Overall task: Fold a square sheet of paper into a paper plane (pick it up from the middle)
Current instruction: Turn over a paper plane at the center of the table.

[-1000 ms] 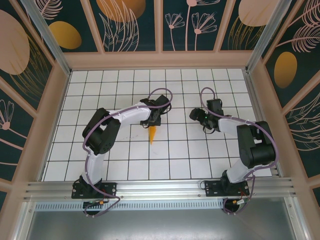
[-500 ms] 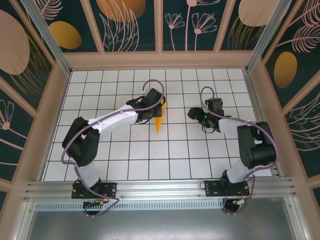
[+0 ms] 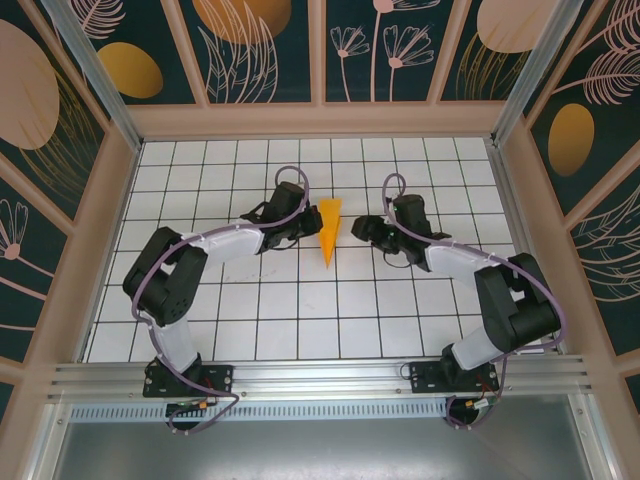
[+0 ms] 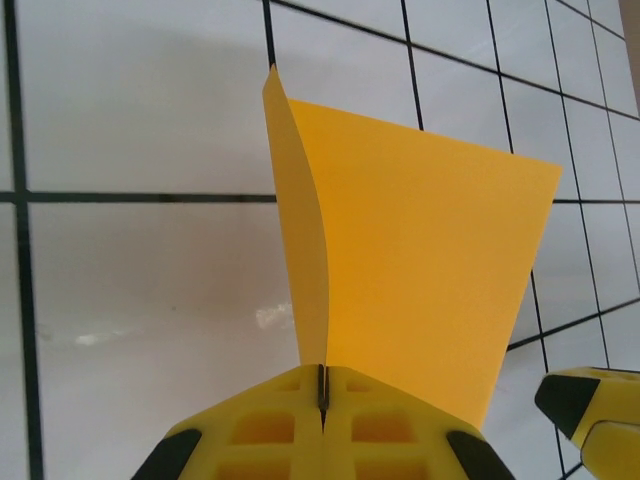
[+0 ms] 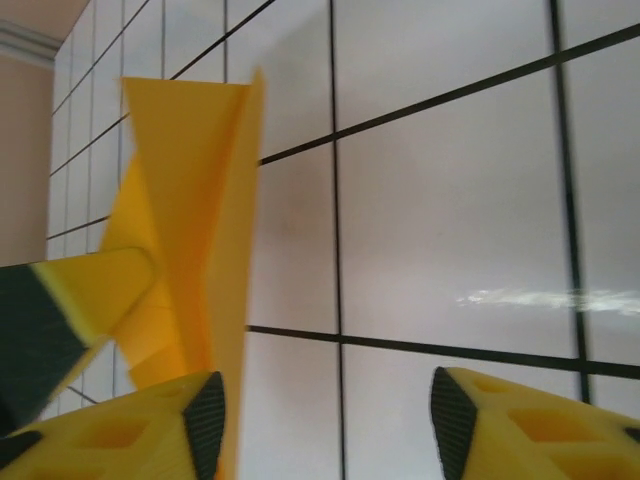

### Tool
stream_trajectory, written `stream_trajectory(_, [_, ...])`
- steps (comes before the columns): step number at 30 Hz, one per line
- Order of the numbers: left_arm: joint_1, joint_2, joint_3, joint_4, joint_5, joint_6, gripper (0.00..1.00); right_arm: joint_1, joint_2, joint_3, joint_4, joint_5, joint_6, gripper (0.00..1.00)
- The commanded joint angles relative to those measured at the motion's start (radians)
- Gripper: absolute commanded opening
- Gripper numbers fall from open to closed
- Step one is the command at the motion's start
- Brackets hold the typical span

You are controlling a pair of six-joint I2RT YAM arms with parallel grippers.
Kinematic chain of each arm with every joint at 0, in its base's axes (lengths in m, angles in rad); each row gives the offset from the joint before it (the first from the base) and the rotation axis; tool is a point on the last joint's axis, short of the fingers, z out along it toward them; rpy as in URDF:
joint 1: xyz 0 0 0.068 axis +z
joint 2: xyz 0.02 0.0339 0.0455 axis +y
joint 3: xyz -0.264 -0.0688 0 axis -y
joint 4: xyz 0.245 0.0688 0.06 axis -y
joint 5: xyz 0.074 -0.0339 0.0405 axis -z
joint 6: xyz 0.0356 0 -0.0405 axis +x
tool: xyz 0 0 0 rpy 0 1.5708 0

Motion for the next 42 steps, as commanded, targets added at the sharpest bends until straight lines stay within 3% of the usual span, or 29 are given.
stream_trajectory(1, [0.012,0.03,-0.034,0.093,0.069,-0.027,0.04,0.031,0.008,0.046,0.055,-0.012,0.07,0.5])
stream_trajectory(8, [0.018,0.066,-0.069,0.128,0.102,-0.033,0.06,0.077,0.107,0.107,0.09,-0.05,0.102,0.29])
stream_trajectory(20, [0.03,0.081,-0.106,0.152,0.103,-0.043,0.06,0.109,0.228,0.188,0.044,-0.068,0.092,0.29])
stream_trajectory(42, [0.033,0.09,-0.103,0.148,0.101,-0.049,0.05,0.132,0.3,0.241,-0.06,-0.019,0.08,0.31])
